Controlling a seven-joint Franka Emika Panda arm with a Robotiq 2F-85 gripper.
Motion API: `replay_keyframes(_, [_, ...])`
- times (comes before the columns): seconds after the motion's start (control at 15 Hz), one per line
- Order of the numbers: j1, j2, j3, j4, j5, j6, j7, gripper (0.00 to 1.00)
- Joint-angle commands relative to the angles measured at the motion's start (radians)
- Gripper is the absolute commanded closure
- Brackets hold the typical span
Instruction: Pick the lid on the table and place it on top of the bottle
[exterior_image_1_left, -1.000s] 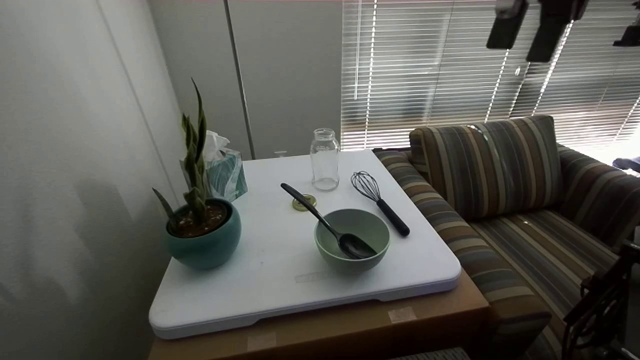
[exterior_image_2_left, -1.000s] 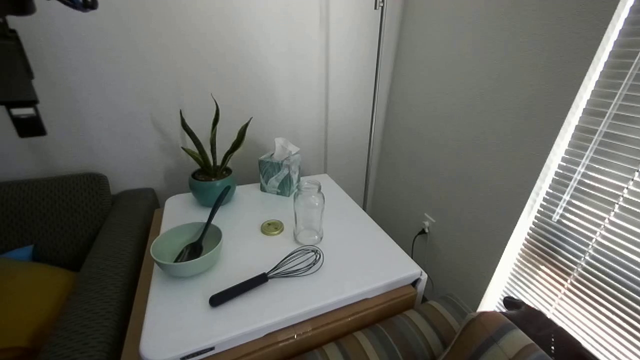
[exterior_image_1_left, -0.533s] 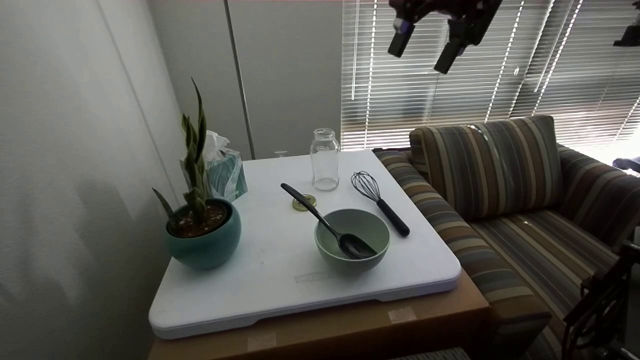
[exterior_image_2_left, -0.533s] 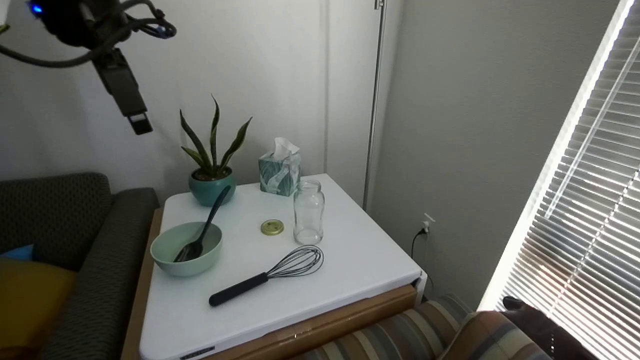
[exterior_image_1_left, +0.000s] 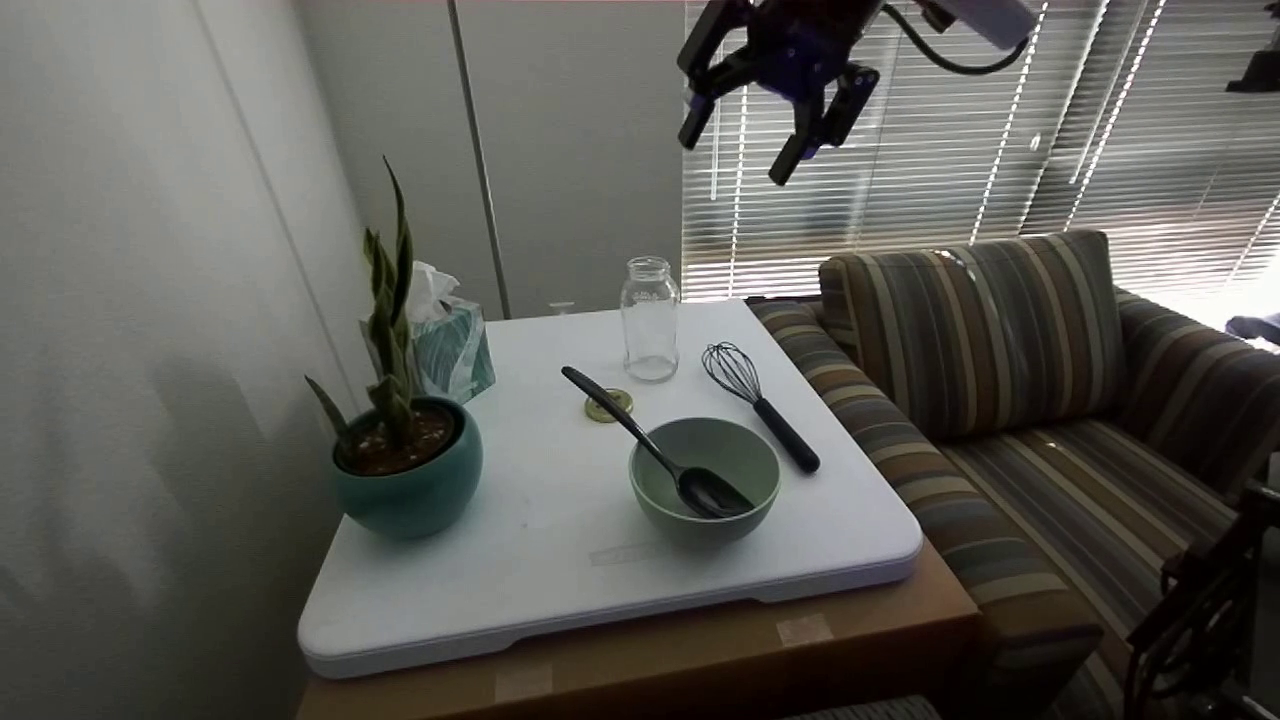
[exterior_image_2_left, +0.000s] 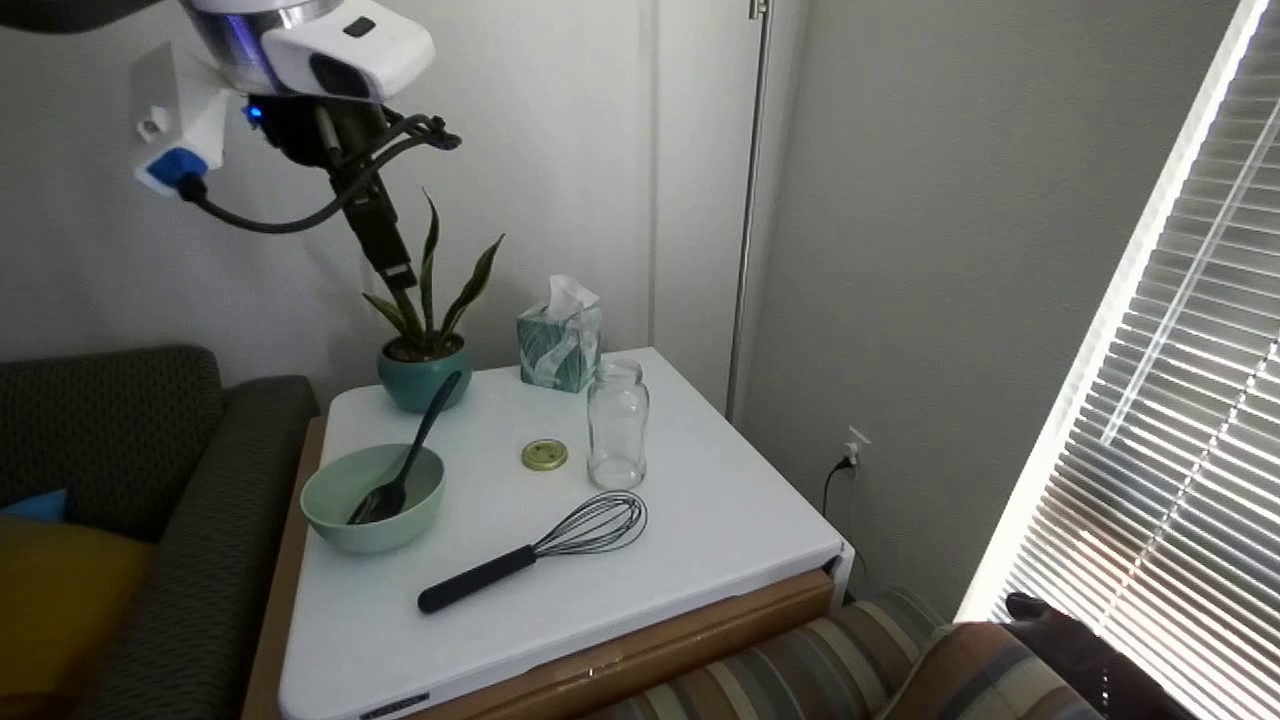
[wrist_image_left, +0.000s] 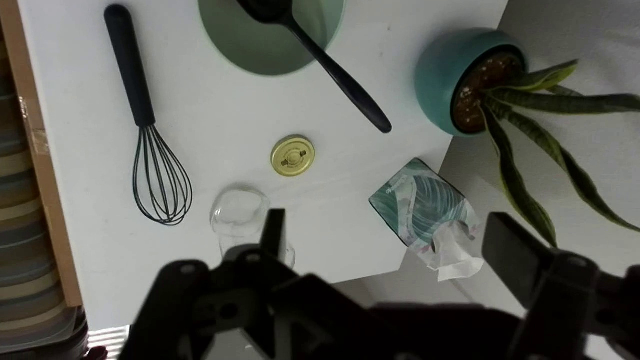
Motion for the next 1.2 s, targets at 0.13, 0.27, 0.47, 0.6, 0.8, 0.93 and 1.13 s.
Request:
replay_keyframes(0.13, [-0.006, 0.144, 0.019, 0.091, 0.015, 0.134, 0.041, 0.00])
replay_keyframes(0.27, [-0.002, 0.162, 0.014, 0.095, -0.001, 0.172, 0.098, 0.00])
replay_keyframes(0.47, [-0.007, 0.149, 0.018, 0.081, -0.012, 0.154, 0.093, 0.00])
replay_keyframes(0.6, [-0.007, 0.150, 0.018, 0.084, -0.012, 0.157, 0.098, 0.00])
replay_keyframes(0.8, [-0.028, 0.179, 0.008, 0.165, -0.021, -0.073, 0.045, 0.00])
replay_keyframes(0.93, [-0.051, 0.195, 0.022, 0.227, -0.013, -0.224, 0.001, 0.00])
replay_keyframes(1.13, [-0.035, 0.236, -0.012, 0.352, -0.149, -0.471, 0.061, 0.00])
